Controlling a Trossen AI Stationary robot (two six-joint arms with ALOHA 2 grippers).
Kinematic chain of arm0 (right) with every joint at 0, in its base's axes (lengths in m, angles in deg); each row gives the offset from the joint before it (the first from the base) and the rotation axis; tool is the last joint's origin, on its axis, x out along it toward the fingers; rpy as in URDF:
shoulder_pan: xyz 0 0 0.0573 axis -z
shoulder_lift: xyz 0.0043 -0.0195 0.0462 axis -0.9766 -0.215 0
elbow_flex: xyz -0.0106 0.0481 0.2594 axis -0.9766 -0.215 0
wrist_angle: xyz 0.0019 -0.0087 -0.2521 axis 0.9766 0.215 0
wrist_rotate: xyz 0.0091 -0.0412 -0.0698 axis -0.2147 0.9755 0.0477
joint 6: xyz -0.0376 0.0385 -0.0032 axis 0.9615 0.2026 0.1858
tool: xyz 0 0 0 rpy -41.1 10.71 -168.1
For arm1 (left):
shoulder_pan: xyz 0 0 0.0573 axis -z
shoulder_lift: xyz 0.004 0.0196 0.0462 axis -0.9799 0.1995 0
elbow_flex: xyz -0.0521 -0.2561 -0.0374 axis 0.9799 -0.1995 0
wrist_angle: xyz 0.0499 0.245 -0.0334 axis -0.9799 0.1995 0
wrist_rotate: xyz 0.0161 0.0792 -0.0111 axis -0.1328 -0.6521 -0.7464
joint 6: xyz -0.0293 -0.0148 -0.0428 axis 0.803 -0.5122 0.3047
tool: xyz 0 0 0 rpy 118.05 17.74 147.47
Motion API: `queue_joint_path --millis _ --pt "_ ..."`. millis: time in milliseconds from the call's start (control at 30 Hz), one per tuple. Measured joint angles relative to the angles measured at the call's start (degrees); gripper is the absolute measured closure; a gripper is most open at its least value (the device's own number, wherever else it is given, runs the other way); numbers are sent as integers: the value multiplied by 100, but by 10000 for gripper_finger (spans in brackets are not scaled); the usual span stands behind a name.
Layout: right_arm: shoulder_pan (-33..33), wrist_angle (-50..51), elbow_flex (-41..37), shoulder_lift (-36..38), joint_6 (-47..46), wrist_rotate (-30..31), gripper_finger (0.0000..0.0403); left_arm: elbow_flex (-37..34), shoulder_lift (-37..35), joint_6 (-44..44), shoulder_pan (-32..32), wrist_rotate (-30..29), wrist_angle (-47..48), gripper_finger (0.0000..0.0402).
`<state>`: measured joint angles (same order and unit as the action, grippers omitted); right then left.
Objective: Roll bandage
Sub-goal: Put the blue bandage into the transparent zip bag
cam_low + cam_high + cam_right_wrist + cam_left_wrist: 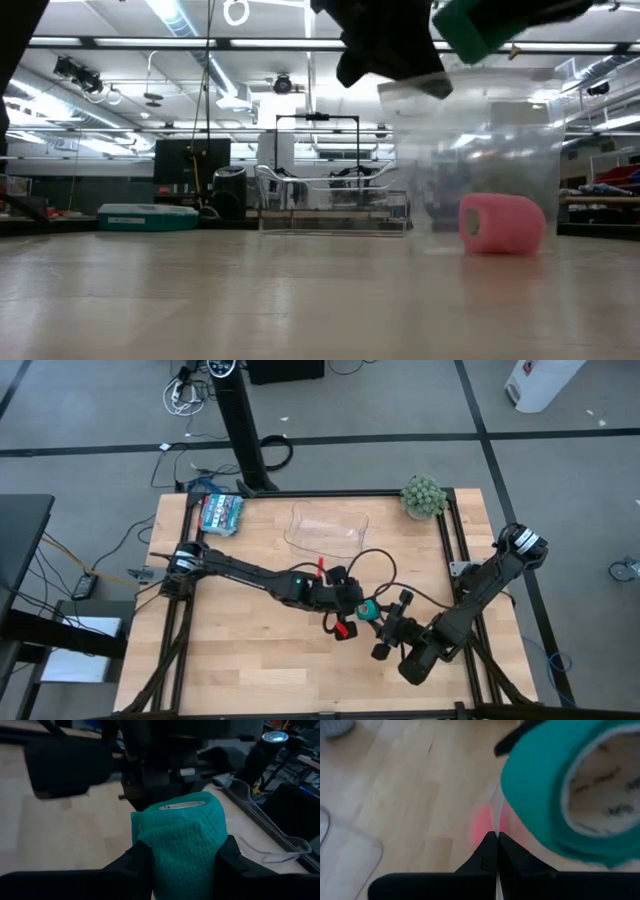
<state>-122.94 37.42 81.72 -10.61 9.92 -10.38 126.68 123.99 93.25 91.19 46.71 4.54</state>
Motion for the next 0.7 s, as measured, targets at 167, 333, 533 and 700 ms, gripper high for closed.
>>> queue_joint_path --millis 167,333,533,700 --pt "142 -128 -348 -1 -169 -171 268 -4 13 -45 -67 -70 -66 396" --pt "321 -292 -434 13 -110 -789 268 -25 13 -244 -71 -130 -78 396" --pt "462 -305 -417 2 88 -1537 268 -15 -4 -440 -61 -314 -342 396" --pt "767 -91 -417 31 -25 -1776 268 -14 -5 -536 -37 -325 -432 396"
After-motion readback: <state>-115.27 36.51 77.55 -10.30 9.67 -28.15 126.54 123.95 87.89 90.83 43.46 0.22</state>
